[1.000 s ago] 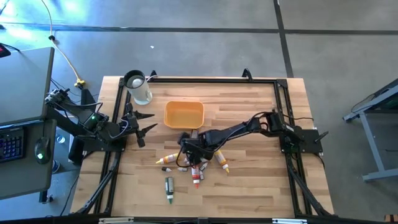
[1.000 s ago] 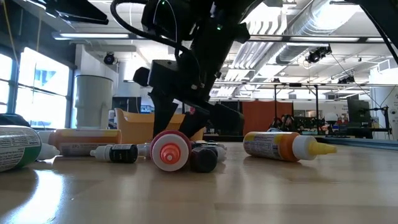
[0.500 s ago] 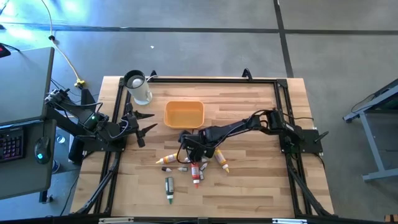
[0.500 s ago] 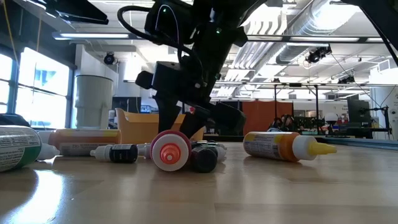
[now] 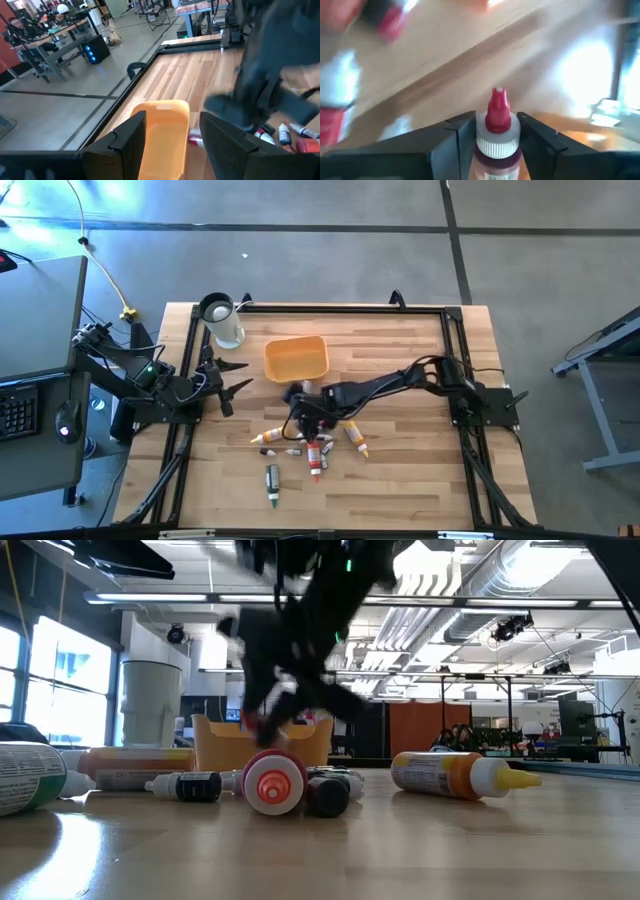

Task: Pick & Place food coloring
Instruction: Put the large red food coloring bottle into the yellow bin

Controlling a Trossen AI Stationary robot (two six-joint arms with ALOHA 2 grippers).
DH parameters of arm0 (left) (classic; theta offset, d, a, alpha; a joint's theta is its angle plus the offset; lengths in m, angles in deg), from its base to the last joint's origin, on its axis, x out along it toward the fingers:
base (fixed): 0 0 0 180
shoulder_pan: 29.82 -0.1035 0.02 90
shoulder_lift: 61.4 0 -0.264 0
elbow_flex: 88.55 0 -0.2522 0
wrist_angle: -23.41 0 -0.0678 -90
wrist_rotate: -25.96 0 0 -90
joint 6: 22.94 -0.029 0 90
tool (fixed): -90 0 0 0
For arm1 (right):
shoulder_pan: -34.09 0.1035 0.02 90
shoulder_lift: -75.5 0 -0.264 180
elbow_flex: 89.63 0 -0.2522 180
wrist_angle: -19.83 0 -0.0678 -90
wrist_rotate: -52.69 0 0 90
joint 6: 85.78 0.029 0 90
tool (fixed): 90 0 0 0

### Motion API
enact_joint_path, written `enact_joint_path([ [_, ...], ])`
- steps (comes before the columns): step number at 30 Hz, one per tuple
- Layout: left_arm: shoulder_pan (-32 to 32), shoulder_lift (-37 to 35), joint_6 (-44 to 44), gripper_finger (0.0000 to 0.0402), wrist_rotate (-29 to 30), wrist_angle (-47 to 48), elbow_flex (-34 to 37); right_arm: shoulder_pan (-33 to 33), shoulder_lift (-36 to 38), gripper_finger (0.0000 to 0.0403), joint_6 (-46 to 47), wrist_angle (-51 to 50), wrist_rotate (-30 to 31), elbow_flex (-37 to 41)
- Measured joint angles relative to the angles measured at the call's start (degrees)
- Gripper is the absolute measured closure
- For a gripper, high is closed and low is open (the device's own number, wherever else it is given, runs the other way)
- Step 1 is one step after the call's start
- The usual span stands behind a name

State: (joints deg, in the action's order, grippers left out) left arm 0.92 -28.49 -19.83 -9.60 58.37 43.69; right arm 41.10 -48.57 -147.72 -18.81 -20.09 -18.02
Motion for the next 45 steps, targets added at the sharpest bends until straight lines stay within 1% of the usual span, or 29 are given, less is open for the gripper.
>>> enact_joint_path([
  [2,0.0,0.0,0.0,0.0218,0.0,-0.1,0.0,0.1,2.1,0.0281,2.3,1.2,-0.1,0.0],
  [7,0.0,0.0,0.0,0.0218,0.0,0.0,0.0,-1.9,7.5,0.0289,10.6,4.2,-3.6,0.0],
  [11,0.0,0.0,0.0,0.0218,0.0,0.0,0.0,-5.8,11.1,0.0276,16.0,7.1,-8.8,0.0],
  [14,0.0,0.0,0.0,0.0218,0.0,0.0,0.0,-10.1,12.3,0.0277,21.8,10.3,-14.6,0.0],
  [19,0.0,0.0,0.0,0.0218,0.0,0.0,0.0,-18.1,11.8,0.0289,31.7,13.1,-26.8,0.0],
  [22,0.0,0.0,0.0,0.0218,0.0,0.0,0.0,-21.9,9.7,0.0284,35.7,13.1,-31.3,0.0],
  [25,0.0,0.0,0.0,0.0218,0.0,0.0,0.0,-24.5,7.4,0.0273,38.1,12.9,-34.5,0.0],
  [29,0.0,0.0,0.0,0.0218,0.0,0.0,0.0,-26.4,4.8,0.0274,39.0,13.0,-37.7,0.0],
  [33,0.0,0.0,-1.5,0.0218,0.0,0.0,0.0,-27.0,4.0,0.0288,39.1,13.6,-38.4,0.0],
  [36,0.0,0.0,-1.6,0.0218,0.0,0.0,0.0,-27.1,3.8,0.0287,39.9,14.7,-40.1,0.0],
  [39,0.0,0.0,-1.8,0.0218,0.0,0.0,0.0,-26.7,3.8,0.0274,40.3,18.9,-42.6,0.0],
  [42,0.0,0.0,-1.8,0.0218,0.0,-0.2,0.0,-26.0,3.4,0.0269,40.5,24.2,-41.3,-0.1],
  [45,0.0,0.0,-1.8,0.0218,0.0,-0.2,0.0,-25.8,1.8,0.0279,43.0,28.2,-40.9,-0.1],
])
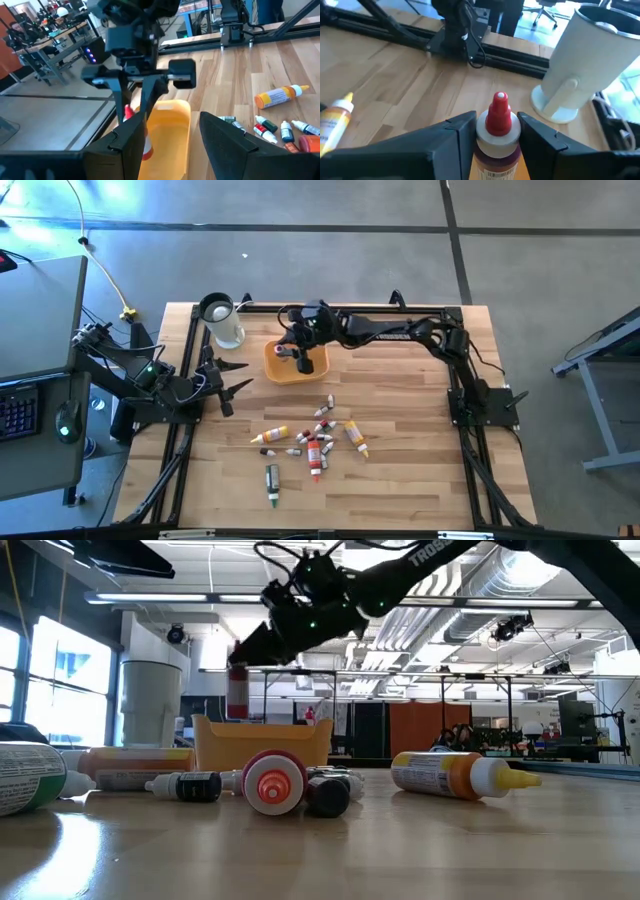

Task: Pick & Place food coloring
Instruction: Put the large red food coloring bottle into the yellow bin

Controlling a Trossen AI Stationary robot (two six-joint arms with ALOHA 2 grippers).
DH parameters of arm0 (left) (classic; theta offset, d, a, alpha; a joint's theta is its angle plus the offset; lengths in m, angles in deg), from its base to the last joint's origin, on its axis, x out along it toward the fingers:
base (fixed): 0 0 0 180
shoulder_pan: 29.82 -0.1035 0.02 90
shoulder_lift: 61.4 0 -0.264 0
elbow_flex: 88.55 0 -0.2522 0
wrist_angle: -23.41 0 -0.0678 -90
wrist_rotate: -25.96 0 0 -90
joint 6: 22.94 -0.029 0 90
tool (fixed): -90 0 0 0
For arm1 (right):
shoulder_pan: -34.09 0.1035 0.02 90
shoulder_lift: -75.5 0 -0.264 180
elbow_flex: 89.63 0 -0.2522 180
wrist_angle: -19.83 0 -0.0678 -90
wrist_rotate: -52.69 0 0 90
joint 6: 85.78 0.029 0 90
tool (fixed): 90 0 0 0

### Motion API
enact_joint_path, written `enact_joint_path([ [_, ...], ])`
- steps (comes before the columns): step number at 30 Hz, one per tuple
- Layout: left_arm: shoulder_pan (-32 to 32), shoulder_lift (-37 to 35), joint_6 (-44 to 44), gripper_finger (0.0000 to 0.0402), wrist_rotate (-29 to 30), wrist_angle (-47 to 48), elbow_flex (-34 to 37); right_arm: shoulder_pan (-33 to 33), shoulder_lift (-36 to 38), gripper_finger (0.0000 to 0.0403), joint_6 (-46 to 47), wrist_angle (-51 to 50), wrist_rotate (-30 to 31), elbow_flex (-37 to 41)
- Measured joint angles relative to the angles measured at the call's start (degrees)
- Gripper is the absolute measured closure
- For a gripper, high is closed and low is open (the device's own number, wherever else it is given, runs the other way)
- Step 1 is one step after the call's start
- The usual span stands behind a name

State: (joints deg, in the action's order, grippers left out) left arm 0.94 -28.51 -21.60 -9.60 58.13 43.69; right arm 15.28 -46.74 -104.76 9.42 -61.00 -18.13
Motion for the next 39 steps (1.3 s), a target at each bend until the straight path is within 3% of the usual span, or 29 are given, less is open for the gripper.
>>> enact_joint_path([
  [5,0.0,0.0,0.0,0.0218,0.0,0.1,0.0,0.2,-3.7,0.0288,2.4,5.0,1.0,0.0],
  [12,0.0,0.0,0.0,0.0218,-0.3,0.2,0.0,-0.3,-7.5,0.0264,8.0,11.2,2.6,0.1],
  [19,0.0,0.0,0.0,0.0218,-0.4,0.2,0.0,-0.3,-8.4,0.0301,8.2,12.2,9.2,0.0],
  [26,0.0,0.0,0.0,0.0218,-0.4,0.2,0.0,-0.3,-8.4,0.0324,9.9,12.9,8.0,0.0],
  [33,0.0,0.0,0.0,0.0218,-0.5,0.2,0.0,0.4,-8.1,0.0281,8.2,9.1,6.1,0.0],
  [36,0.0,0.0,0.0,0.0218,-0.5,0.2,0.0,1.2,-6.7,0.0253,0.8,0.8,6.7,0.0],
  [39,0.0,0.0,0.0,0.0218,-0.6,0.2,0.0,2.5,-3.4,0.0229,-6.7,-9.3,11.9,0.0],
])
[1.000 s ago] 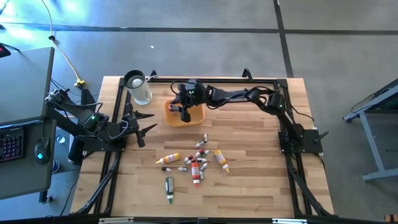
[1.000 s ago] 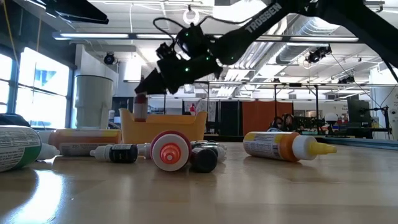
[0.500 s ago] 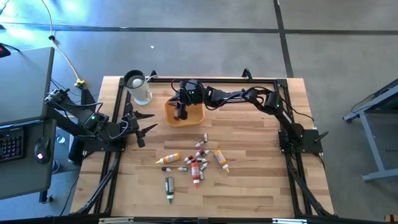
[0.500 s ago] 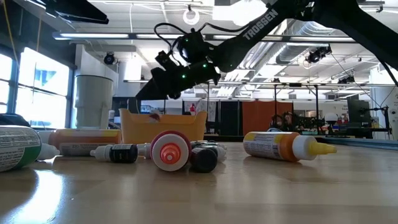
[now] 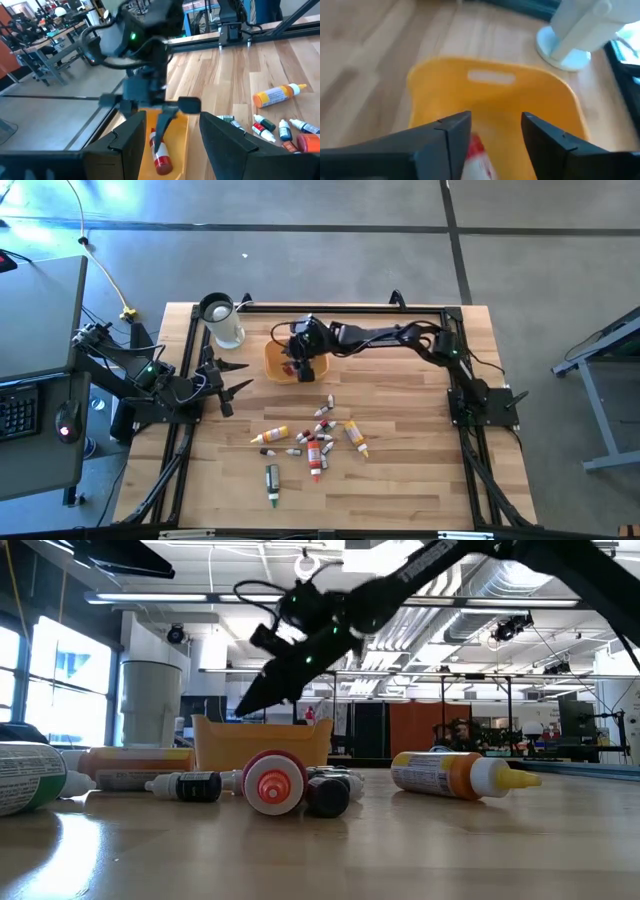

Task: Pick & Place food coloring
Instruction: Put the large red food coloring bottle into the yellow bin

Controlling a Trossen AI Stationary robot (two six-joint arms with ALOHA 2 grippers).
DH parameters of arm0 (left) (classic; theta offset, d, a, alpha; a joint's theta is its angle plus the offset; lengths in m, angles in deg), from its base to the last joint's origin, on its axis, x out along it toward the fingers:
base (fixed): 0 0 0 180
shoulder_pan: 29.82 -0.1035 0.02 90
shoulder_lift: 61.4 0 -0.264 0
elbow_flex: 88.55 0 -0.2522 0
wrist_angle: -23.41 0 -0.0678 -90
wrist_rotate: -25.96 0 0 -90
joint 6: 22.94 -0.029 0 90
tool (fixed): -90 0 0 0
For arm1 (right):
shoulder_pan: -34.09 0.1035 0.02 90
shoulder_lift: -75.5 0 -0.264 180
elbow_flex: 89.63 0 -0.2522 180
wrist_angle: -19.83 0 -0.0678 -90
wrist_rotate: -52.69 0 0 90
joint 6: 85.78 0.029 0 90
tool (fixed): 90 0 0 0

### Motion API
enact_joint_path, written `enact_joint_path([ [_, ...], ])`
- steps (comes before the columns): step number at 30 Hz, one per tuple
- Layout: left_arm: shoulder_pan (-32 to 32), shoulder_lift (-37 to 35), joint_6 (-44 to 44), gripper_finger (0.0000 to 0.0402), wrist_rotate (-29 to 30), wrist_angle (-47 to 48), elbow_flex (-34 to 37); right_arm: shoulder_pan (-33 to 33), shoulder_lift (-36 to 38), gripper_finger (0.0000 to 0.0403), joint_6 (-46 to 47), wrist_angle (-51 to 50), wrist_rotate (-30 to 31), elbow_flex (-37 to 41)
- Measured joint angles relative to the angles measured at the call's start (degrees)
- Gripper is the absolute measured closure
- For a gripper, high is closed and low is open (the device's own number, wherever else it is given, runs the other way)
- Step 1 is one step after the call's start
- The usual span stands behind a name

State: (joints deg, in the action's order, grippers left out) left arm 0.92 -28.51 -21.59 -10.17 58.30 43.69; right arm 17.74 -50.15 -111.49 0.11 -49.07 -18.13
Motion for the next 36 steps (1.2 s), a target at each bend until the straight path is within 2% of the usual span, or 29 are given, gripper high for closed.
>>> enact_joint_path([
  [4,0.0,0.0,0.0,0.0218,0.0,0.0,0.0,1.8,4.1,0.0218,-8.9,-11.5,13.5,-0.2],
  [7,0.0,0.0,0.0,0.0218,0.0,-0.1,0.0,2.2,4.4,0.0217,-13.2,-17.5,17.8,-0.2],
  [9,0.0,0.0,0.0,0.0218,0.0,-0.3,0.0,1.8,3.8,0.0217,-13.9,-20.1,16.2,-0.1],
  [15,0.0,0.0,0.2,0.0218,-0.6,-0.4,0.0,0.4,1.7,0.0217,-16.4,-16.4,16.1,0.0],
  [24,0.0,0.0,0.0,0.0218,-0.5,-0.4,0.0,-4.8,1.5,0.0217,-9.0,-15.3,-1.5,-0.1],
  [26,0.0,0.0,0.0,0.0218,-0.5,-0.4,0.0,-5.4,1.1,0.0217,-8.7,-15.4,-3.7,-0.1],
  [32,0.0,0.0,-1.7,0.0218,-0.5,-0.4,0.0,-4.9,0.2,0.0217,-9.1,-12.9,-1.9,0.0],
  [36,0.0,0.0,-2.4,0.0218,-0.5,-0.4,0.0,-4.4,0.2,0.0217,-9.3,-15.6,0.1,-0.1],
])
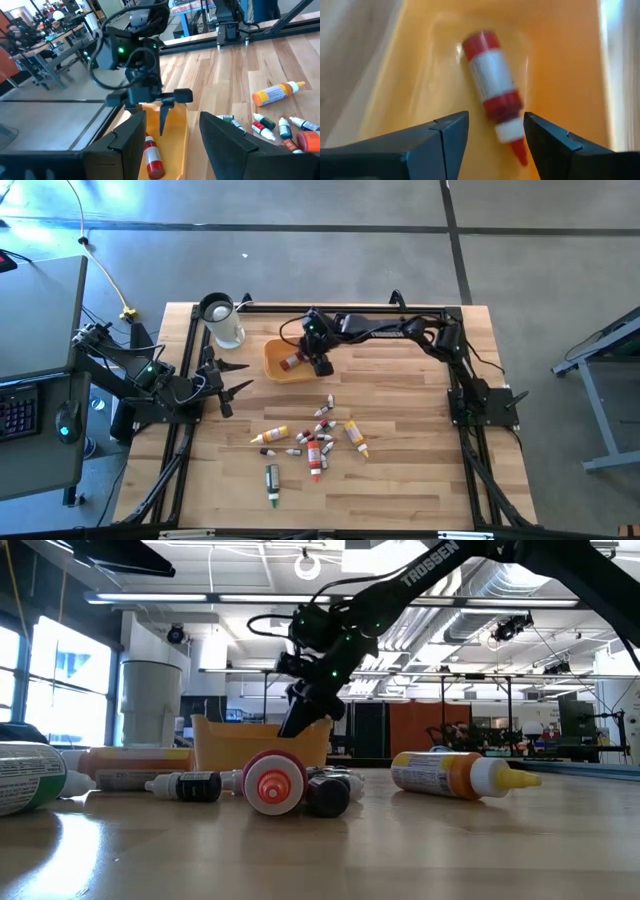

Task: Pick & Place food coloring
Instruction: Put the large red food coloring bottle into the yellow bin

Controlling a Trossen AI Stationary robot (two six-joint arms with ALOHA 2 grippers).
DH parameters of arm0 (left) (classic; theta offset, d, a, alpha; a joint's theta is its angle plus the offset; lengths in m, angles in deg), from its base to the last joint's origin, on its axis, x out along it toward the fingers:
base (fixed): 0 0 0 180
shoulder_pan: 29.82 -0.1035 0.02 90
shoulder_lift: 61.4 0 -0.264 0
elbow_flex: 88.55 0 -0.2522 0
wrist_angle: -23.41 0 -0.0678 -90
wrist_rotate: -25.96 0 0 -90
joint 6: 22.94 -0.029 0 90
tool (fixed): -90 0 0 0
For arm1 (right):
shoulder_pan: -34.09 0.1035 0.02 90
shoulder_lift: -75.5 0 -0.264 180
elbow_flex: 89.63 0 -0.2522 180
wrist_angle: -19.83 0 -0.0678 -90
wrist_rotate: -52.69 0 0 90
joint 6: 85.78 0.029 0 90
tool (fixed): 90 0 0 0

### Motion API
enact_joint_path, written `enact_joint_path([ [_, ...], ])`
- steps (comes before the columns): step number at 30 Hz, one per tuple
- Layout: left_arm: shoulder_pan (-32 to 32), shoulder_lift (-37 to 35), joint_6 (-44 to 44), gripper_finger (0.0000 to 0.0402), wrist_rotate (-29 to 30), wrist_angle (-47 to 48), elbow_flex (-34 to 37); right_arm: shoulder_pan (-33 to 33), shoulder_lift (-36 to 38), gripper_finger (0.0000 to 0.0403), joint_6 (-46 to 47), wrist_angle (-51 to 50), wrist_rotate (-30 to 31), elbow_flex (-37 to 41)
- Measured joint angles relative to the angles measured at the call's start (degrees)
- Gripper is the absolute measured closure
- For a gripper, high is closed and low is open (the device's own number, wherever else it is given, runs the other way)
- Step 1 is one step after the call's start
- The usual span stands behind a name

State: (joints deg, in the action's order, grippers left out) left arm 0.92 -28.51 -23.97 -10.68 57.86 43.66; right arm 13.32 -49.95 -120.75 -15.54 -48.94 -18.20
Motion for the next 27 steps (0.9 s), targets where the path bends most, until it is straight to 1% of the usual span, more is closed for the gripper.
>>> enact_joint_path([
  [2,0.0,0.0,-0.5,0.0218,0.2,0.0,0.0,0.2,0.1,0.0217,0.0,-0.4,2.0,0.0],
  [5,0.0,0.0,-0.1,0.0218,0.3,-0.3,0.0,0.3,0.4,0.0217,-0.6,-0.1,2.1,0.0],
  [7,0.0,0.0,0.8,0.0218,0.3,-1.0,0.0,0.3,0.4,0.0217,-1.3,-0.3,2.8,0.0],
  [10,-0.1,0.0,3.3,0.0218,0.5,-2.1,0.0,0.3,0.4,0.0217,-1.2,-0.1,5.8,-0.1],
  [14,-2.6,0.9,6.0,0.0218,1.4,-3.9,0.0,1.0,0.4,0.022,-1.3,-3.7,6.0,-3.0],
  [18,-9.5,3.2,8.9,0.0218,0.8,-4.1,-0.6,3.6,0.4,0.0232,-1.5,-8.8,11.5,-9.7],
  [21,-16.5,6.6,11.9,0.0218,-1.0,-4.1,-2.0,5.3,0.4,0.0242,-1.5,-16.6,15.3,-16.0],
  [24,-23.2,10.5,13.9,0.0218,-7.6,-2.6,-3.2,6.7,0.4,0.0253,-1.5,-26.6,17.4,-22.8],
  [27,-29.7,15.6,14.8,0.0218,-15.7,-2.7,-4.2,7.8,0.4,0.0263,-1.6,-35.2,21.2,-29.1],
])
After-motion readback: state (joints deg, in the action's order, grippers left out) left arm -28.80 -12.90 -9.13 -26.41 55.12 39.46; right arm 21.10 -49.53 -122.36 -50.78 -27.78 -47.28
